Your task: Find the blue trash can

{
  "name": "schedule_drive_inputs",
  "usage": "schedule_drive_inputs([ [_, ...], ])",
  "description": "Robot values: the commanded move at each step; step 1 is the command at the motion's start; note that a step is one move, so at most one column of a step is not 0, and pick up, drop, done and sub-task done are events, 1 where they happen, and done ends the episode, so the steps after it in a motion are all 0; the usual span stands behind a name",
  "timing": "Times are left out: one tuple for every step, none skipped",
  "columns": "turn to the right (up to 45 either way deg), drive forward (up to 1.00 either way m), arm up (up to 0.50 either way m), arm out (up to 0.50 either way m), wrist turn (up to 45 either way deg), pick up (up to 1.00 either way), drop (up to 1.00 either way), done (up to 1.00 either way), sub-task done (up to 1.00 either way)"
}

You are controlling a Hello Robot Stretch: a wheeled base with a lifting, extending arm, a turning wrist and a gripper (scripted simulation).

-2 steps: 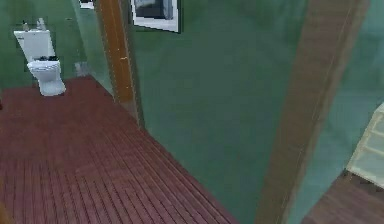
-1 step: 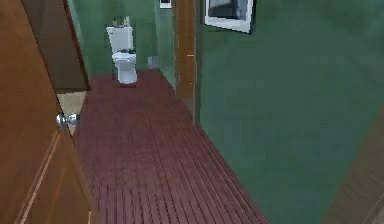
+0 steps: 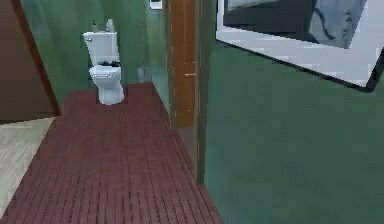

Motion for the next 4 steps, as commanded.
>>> schedule_drive_inputs([
  [-21.0, 0.00, 0.00, 0.00, 0.0, 0.00, 0.00, 0.00, 0.00],
  [0.0, 0.30, 0.00, 0.00, 0.0, 0.00, 0.00, 0.00, 0.00],
  [-18.0, 0.00, 0.00, 0.00, 0.0, 0.00, 0.00, 0.00, 0.00],
  [0.0, 1.00, 0.00, 0.00, 0.0, 0.00, 0.00, 0.00, 0.00],
])
